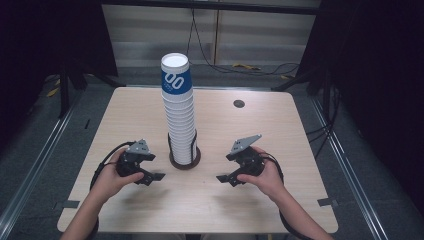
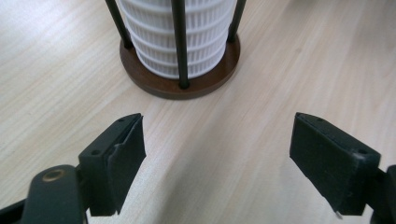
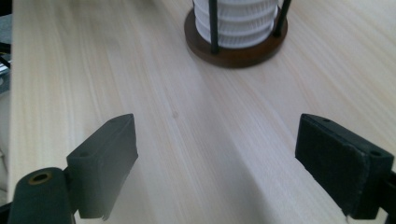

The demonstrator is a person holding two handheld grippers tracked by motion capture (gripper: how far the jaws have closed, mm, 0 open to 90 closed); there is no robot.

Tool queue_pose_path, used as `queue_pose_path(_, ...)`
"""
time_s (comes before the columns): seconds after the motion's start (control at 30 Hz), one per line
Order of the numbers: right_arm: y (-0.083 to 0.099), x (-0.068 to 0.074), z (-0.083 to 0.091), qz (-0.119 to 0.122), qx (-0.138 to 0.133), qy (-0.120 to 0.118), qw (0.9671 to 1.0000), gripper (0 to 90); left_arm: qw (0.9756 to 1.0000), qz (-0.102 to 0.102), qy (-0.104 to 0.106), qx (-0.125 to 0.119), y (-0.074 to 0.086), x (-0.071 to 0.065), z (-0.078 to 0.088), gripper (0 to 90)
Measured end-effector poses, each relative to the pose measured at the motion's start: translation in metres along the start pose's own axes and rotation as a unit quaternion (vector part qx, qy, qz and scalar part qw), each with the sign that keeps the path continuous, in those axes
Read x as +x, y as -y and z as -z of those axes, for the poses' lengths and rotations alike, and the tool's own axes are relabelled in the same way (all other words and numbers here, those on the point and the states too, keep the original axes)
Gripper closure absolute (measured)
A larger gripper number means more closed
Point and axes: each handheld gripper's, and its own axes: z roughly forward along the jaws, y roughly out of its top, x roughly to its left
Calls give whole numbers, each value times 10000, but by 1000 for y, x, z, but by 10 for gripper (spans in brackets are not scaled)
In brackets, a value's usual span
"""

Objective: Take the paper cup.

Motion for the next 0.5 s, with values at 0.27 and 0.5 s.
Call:
queue_pose_path(0.27,-46,2,22,273,92,-9,9996,121,9999,127,-69,43,-14,2,25,178)
queue_pose_path(0.5,-76,-2,39,314,211,42,9993,124,9993,277,-249,16,-24,8,32,178)
